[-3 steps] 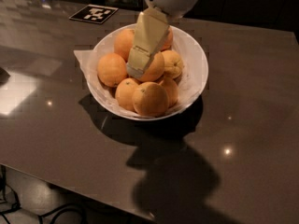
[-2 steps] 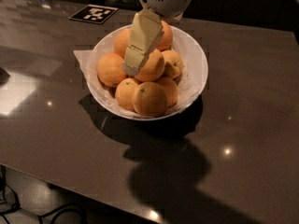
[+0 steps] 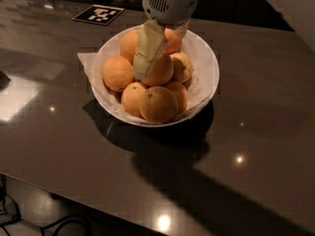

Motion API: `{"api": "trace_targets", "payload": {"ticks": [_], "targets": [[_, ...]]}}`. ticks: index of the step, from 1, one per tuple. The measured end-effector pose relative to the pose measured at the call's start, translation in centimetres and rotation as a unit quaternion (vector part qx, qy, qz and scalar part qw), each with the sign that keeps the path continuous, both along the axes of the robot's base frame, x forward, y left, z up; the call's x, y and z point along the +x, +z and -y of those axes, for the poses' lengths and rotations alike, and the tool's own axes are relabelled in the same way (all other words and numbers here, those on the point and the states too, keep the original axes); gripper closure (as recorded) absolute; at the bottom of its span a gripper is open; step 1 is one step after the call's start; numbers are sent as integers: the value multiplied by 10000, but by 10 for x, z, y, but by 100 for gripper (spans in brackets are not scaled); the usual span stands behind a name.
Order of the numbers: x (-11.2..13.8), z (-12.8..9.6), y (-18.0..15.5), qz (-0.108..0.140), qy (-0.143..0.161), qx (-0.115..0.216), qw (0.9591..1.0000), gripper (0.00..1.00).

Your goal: Pick orange from white bowl

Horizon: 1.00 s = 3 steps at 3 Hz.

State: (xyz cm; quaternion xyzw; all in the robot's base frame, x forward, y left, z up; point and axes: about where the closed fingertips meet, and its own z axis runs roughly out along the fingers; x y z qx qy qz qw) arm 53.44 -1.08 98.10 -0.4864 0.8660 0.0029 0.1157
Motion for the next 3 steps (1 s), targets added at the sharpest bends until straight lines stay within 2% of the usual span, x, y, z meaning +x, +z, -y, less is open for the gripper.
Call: {"api": "trace_targets", "payload": {"ticks": [1,3], "targets": [[7,2,-13,-139,-109,-26,9998,15],[17,1,-39,-403,-232,-135,9988,17]]}}
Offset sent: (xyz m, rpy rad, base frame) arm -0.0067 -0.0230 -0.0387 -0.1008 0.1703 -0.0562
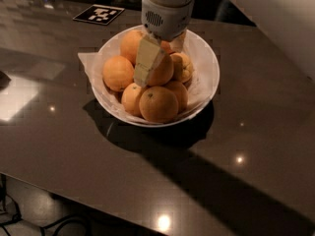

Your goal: Pick orange from white bowl

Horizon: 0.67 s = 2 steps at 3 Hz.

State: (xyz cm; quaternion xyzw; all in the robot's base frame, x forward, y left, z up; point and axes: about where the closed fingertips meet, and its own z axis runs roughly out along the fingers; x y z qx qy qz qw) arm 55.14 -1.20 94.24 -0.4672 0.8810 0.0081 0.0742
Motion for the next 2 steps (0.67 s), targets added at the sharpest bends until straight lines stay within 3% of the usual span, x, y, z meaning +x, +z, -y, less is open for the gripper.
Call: {"api": "trace_targets", "payload": {"ticks": [2], "targets": [[4,3,-13,-97,-56,-7,9999,58]]}}
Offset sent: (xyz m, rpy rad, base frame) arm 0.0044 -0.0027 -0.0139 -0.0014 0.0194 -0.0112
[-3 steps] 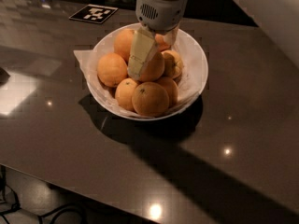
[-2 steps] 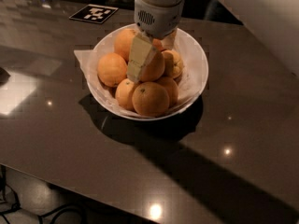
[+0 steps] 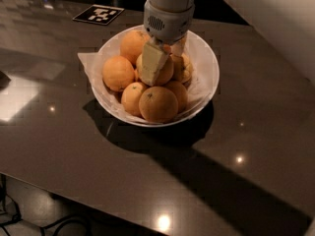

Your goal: Pick orange from white bowl

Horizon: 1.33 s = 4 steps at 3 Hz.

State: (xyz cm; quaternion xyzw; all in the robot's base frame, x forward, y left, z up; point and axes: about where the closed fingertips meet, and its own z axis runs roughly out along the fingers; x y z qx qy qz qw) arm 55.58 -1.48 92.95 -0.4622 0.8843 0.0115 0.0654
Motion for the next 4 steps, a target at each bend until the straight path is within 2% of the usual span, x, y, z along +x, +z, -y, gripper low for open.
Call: {"api": "trace_targets", "payload": {"ticks": [1,2,3,4], "targets": [[0,0,0,0,0,0,10000,81],[0,0,6,1,1,1,10000,100],[-2,0,8,8,27,23,10000,100],[-23,-2,24,295,459,513,9972,100]]}}
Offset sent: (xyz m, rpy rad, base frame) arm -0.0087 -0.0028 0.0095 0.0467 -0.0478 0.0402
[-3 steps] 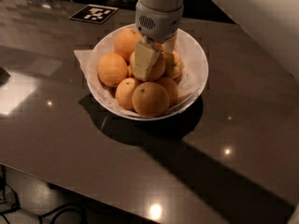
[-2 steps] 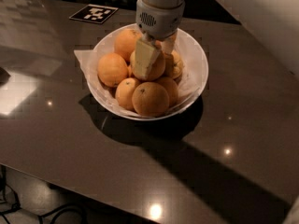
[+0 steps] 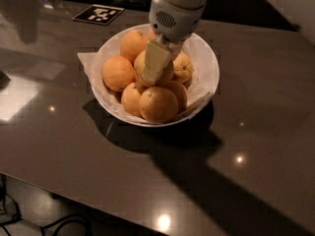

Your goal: Pick orange from white bowl

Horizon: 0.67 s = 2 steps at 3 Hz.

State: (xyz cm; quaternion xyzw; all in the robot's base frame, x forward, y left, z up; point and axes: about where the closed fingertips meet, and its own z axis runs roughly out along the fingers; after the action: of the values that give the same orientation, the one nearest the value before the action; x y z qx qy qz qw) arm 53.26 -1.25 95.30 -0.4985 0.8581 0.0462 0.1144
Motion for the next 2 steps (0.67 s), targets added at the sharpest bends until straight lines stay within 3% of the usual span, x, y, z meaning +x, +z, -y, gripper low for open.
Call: {"api": "trace_targets", "payload": {"ticks": [1,2], "targets": [[-11,13,18,383,337,641,9966,100],[-21,29,37,578,625,1197,9892,100]]}}
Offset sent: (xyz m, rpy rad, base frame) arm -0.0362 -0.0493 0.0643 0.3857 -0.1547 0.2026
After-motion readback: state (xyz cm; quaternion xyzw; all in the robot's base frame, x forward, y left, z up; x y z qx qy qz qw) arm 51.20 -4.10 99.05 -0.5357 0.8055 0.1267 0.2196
